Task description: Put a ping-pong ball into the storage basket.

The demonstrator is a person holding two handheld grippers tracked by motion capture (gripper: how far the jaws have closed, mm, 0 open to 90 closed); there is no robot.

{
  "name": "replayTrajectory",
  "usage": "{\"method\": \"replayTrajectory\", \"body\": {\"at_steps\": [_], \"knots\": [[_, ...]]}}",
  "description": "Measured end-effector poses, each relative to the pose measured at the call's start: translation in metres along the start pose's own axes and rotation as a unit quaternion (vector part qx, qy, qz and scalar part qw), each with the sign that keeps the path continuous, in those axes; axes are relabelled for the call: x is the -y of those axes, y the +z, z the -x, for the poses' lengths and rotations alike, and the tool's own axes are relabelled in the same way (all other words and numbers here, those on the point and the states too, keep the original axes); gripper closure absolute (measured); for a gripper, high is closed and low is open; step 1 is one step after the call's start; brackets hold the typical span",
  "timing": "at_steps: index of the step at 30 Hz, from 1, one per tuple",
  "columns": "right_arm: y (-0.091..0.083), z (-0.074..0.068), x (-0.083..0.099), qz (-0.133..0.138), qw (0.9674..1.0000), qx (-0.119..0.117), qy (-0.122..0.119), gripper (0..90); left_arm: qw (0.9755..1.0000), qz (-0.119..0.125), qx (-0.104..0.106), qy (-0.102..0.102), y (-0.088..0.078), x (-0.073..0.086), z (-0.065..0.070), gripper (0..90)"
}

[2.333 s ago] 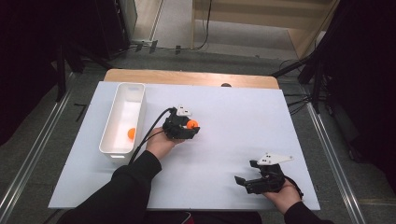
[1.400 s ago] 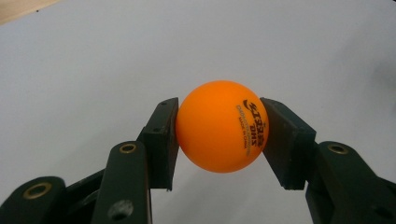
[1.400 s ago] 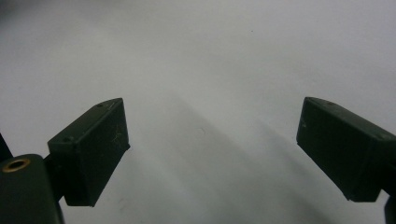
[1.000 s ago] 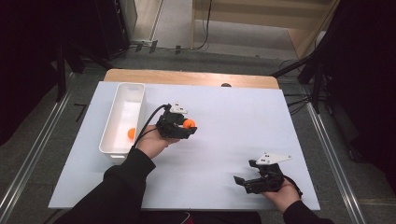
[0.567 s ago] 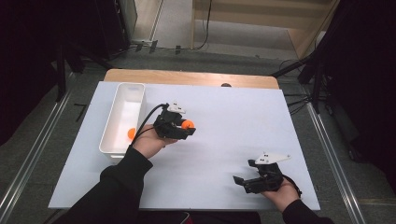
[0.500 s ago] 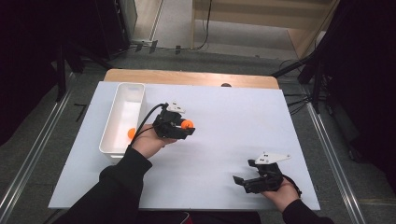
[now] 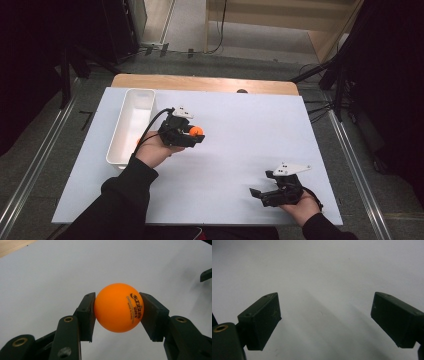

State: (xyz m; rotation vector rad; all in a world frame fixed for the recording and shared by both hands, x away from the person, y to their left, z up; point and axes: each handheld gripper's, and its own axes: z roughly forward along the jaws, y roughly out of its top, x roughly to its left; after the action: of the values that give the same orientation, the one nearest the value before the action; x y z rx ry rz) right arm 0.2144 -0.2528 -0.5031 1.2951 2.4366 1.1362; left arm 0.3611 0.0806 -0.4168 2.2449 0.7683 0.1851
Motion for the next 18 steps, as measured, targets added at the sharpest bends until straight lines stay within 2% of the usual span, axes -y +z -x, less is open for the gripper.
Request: {"method": "replayTrajectory", "body": {"at_steps": [18], "knots": [[0.0,0.0,0.0,-0.001,1.0,0.0,0.0,7.8,1.0,0.001,-0.006,-0.006,-0.011,-0.001,-0.008,50.0]]}}
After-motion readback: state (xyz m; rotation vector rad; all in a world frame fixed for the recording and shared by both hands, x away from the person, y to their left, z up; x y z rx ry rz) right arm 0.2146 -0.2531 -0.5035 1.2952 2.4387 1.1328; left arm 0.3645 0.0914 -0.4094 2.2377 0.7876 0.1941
